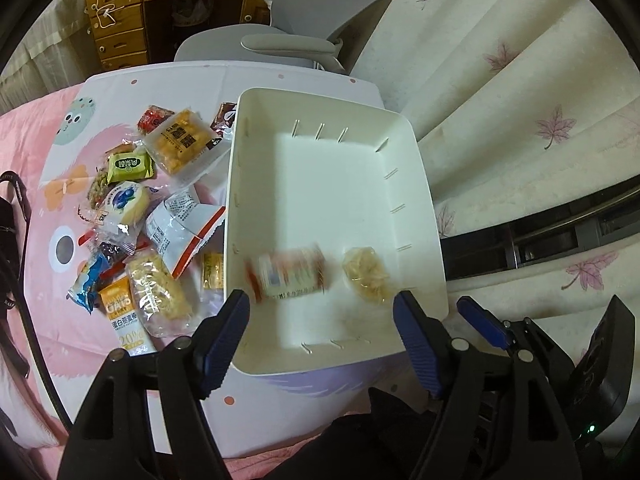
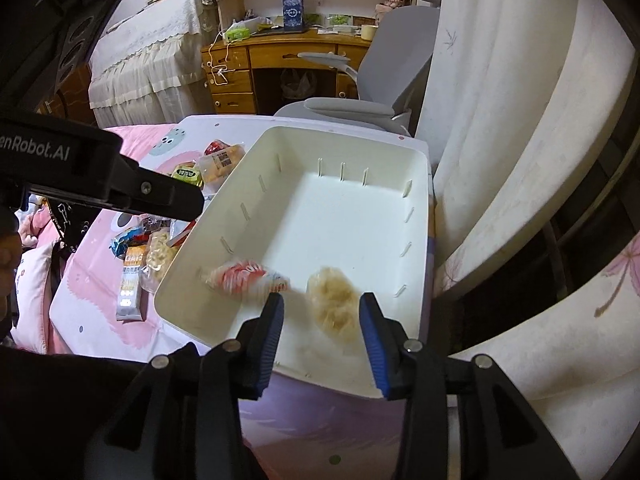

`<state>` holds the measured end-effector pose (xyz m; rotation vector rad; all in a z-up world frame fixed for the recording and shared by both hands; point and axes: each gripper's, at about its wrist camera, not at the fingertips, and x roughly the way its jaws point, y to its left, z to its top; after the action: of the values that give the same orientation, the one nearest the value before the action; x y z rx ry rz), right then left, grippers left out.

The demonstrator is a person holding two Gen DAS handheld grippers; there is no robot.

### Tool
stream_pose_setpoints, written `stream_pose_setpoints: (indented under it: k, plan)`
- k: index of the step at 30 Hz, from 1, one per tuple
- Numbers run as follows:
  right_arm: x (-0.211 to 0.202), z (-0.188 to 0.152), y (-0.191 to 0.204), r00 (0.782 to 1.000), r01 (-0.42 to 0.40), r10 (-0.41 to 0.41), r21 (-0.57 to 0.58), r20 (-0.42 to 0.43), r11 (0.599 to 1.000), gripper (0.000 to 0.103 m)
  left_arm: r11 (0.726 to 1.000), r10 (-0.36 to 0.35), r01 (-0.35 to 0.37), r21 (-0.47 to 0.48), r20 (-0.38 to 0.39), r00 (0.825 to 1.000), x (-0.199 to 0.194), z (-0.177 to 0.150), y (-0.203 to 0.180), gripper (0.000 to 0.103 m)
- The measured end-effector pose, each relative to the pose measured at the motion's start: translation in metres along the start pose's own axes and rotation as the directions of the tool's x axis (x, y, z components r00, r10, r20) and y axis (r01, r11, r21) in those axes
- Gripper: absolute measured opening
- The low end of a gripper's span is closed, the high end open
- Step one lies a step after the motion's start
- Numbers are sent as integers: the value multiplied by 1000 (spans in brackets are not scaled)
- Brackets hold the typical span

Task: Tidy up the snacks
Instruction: 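Open the left tool over the tray while the right tool releases the clear bag inside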

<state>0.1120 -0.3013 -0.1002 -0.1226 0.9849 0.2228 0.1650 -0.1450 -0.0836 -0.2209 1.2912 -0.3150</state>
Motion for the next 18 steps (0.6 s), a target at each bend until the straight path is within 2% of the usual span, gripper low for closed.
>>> stream_pose_setpoints:
  k: [8, 13, 18]
  plan:
    - [10, -7, 7, 997, -60, 63, 49, -50, 997, 40, 1000, 27, -28, 8, 6, 1000, -3, -17, 16, 73]
    - [17, -14, 22, 992, -103, 108, 87, -67, 991, 40, 995, 99, -100, -13, -8, 995, -7, -31, 43, 73]
    - [23, -18, 43, 987, -134, 143, 113, -78, 985, 40, 992, 115, -117, -57, -26, 993, -13, -48, 78, 73]
